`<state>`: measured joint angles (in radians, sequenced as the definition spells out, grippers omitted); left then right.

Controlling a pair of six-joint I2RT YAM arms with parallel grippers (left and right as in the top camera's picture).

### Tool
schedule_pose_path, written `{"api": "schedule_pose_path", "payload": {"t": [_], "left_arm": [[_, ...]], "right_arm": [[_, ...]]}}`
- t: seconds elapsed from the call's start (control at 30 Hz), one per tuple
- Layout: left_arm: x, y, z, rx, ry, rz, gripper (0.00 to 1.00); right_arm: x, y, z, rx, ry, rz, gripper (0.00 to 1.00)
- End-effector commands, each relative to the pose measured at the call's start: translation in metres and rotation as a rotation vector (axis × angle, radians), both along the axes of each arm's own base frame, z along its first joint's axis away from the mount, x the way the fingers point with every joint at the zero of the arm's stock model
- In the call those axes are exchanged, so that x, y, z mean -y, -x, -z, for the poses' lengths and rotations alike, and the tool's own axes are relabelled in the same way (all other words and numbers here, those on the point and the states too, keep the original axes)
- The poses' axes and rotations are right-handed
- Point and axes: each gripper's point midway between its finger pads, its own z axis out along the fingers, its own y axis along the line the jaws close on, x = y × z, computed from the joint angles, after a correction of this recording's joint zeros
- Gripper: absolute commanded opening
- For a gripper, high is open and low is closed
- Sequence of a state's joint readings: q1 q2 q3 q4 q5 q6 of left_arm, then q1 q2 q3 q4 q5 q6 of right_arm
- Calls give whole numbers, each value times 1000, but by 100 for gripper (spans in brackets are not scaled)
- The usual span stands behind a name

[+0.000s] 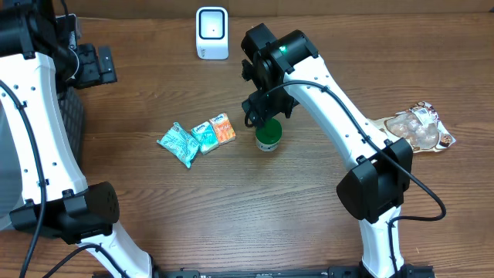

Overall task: Scan the item barcode
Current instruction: 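Close the right gripper around the jar's body below the green lid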

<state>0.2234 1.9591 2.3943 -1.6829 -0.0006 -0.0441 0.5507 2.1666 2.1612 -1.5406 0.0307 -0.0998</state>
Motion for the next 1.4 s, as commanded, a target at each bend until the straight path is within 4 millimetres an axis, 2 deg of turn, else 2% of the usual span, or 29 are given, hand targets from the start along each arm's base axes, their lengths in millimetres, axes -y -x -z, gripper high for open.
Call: {"api": "schedule_pose_path", "payload": {"t": [0.0, 0.13, 0.3, 0.87, 1.1, 1.37], "left_arm": [[-2, 1, -2, 4, -7, 13, 100], [-2, 1, -2, 4, -7, 13, 100], [-2, 1, -2, 4, -7, 13, 100], [-2, 1, -2, 4, -7, 13, 100], [-2, 1, -2, 4, -7, 13, 100], [-2, 1, -2, 4, -7, 13, 100]], "right_arm": [[2, 4, 4, 0, 9, 19, 92], [3, 5, 17, -12, 16, 18, 92], [-3, 7, 21, -30, -13, 16, 92], [2, 13, 47, -63, 9, 17, 92], [-8, 12, 47, -41, -5, 0, 92], [-8, 13, 53, -50, 1, -3, 92]]}}
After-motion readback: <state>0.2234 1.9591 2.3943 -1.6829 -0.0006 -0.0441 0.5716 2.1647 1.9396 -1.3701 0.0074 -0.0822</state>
